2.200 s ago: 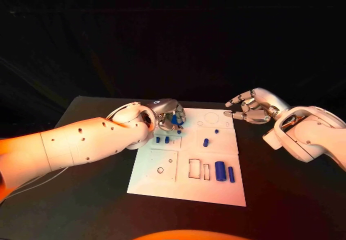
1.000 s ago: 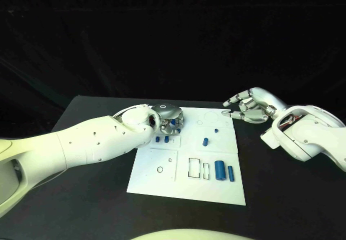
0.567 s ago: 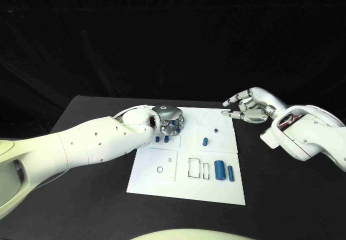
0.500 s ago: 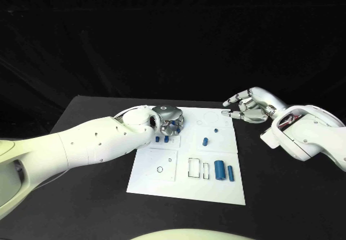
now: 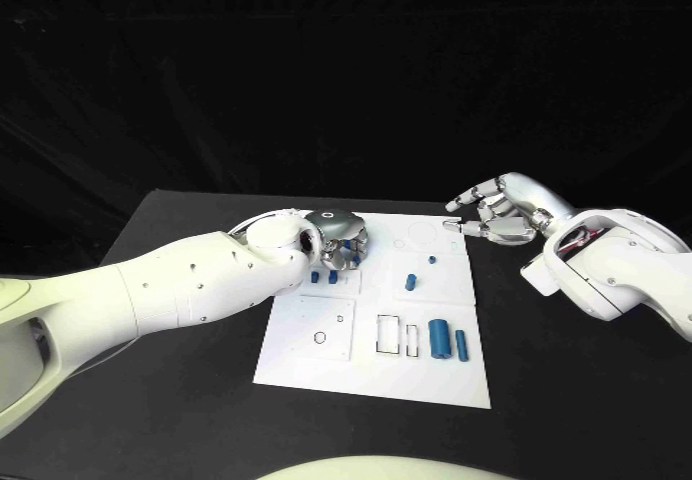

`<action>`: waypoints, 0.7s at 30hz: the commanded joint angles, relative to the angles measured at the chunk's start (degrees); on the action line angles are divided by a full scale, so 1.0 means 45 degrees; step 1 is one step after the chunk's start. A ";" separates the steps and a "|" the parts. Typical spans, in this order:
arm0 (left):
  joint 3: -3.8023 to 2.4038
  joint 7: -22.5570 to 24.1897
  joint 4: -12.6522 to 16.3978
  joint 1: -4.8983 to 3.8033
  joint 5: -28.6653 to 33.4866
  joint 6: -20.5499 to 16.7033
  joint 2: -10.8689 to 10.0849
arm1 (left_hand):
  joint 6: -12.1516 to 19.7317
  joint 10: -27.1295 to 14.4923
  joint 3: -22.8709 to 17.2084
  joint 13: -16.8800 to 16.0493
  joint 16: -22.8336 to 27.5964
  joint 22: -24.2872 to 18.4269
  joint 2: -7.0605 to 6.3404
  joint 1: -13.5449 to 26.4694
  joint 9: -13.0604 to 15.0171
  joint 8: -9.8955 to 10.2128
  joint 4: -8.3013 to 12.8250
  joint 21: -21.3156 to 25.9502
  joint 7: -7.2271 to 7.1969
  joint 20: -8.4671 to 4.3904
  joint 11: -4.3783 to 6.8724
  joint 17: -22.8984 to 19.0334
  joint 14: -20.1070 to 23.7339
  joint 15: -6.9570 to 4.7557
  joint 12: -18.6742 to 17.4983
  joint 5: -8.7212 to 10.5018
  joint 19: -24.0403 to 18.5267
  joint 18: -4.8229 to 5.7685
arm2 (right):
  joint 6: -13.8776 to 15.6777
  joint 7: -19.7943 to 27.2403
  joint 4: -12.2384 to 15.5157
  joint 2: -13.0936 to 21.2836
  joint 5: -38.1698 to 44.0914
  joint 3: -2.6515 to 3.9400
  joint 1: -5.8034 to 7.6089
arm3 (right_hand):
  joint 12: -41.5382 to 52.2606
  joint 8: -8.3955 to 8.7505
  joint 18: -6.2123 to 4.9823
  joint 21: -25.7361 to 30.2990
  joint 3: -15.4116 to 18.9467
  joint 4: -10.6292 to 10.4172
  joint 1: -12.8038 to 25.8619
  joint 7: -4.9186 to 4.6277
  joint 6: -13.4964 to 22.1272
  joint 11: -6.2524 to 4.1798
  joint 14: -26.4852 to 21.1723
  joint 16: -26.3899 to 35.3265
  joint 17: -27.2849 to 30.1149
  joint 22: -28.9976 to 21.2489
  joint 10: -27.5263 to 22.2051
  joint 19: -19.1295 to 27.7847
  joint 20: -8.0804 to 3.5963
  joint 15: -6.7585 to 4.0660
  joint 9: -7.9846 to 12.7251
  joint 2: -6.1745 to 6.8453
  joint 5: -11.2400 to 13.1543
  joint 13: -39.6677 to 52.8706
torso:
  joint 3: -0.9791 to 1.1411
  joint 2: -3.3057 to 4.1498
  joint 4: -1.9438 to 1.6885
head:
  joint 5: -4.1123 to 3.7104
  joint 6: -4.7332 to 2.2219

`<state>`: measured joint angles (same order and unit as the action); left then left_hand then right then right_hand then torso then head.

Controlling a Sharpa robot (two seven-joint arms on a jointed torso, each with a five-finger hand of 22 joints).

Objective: Assemble the parts on the task board

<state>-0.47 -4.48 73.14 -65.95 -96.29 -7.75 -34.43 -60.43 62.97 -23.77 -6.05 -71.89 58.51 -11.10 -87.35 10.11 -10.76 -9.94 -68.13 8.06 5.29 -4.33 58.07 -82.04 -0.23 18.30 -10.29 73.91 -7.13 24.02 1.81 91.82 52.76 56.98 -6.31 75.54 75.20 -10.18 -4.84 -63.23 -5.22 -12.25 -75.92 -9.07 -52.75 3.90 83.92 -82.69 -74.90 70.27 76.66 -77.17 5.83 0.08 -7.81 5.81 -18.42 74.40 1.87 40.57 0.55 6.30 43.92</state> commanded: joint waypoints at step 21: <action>-0.0037 -0.0181 0.0215 0.0028 0.0591 -0.0211 -0.0085 | -0.0837 0.1195 -0.1379 -0.0174 -0.0422 0.1638 0.0411 0.0030 -0.0071 0.0392 0.1154 -0.1335 -0.0015 -0.0168 0.0149 0.0067 -0.0378 -0.0134 -0.0656 0.0844 0.0714 0.0385 | -0.0030 0.0051 -0.0002 0.0000 0.0078 0.0002 -0.0006 | -0.0029 -0.0090 -0.0207 0.0052 0.0086 0.0000 -0.0032 0.0058 0.0041 0.0007 0.0752 0.0033 -0.0905 -0.0002 -0.0061 0.0023 -0.0036 -0.0108 0.0021 -0.0157 -0.0079 0.0021 | -0.0003 -0.0021 -0.0003 | -0.0025 -0.0100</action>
<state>-0.55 -5.07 73.88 -65.87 -95.32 -7.80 -34.77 -63.97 68.01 -29.65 -6.80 -73.43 65.84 -9.16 -87.76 9.80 -9.28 -4.83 -73.89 7.94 4.50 -3.58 58.45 -83.57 -0.93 15.71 -6.48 77.01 -6.25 24.02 1.81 91.79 52.76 56.98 -6.31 75.54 75.20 -10.40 -4.85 -63.23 -5.22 -12.25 -76.15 -9.07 -52.74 3.90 83.92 -82.69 -74.95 70.27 76.66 -77.17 5.83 0.08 -7.77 5.58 -18.41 74.45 1.85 40.54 0.56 6.28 43.59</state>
